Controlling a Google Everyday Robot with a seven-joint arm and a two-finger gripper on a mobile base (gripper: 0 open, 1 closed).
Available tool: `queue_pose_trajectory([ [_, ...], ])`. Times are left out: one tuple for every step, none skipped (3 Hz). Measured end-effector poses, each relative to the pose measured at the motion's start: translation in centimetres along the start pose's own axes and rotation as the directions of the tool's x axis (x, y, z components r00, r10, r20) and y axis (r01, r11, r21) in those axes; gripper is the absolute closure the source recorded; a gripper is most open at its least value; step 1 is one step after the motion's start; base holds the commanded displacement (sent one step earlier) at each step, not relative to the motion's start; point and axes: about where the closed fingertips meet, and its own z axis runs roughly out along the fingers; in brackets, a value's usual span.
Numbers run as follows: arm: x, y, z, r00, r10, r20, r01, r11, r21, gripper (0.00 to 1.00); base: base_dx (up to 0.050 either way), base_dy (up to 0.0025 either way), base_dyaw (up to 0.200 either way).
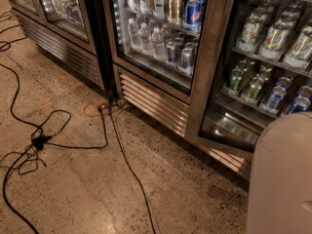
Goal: Open right fridge door
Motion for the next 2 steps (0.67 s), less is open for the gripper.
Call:
queue_pose_trajectory([
  [-0.57, 0.96, -0.56, 1.0, 0.011, 0.02, -0.011, 0.9995, -0.029, 1.0, 0.0, 0.0, 0.0],
  [-0.51, 1.59, -0.98, 0.999, 0.024, 0.029, -0.022, 0.9989, -0.04, 1.0, -0.048, -0.00013, 0.001],
])
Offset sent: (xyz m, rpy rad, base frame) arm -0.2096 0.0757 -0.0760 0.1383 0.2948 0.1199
